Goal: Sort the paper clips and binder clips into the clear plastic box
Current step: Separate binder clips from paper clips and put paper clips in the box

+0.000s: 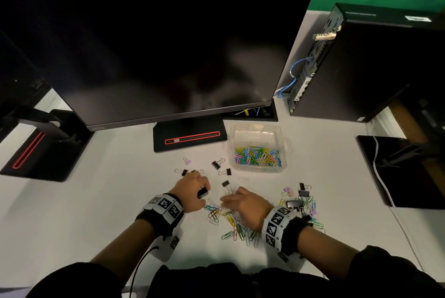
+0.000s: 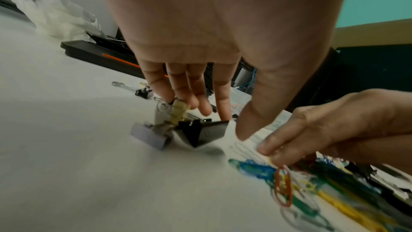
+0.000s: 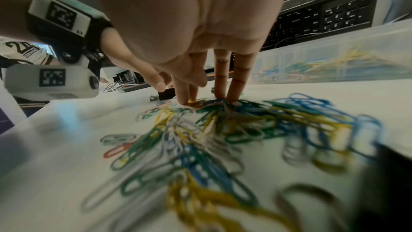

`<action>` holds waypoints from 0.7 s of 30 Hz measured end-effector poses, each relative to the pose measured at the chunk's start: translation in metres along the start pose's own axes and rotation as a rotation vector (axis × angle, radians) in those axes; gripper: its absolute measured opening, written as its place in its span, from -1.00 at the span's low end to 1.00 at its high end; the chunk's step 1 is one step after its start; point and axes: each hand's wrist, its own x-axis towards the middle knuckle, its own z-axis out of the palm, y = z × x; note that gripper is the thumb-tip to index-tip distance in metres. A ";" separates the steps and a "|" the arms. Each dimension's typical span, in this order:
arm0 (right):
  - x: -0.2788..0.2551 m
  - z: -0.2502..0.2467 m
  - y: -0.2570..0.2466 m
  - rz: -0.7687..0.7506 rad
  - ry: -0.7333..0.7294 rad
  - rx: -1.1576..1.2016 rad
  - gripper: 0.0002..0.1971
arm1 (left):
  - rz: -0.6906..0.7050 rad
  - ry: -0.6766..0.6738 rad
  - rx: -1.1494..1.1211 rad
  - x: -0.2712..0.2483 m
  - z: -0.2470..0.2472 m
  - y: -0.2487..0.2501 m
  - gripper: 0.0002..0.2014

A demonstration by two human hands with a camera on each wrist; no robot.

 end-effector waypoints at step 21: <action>-0.029 0.017 0.036 0.170 0.120 0.162 -0.43 | 0.001 0.114 0.391 -0.002 0.010 0.032 -0.49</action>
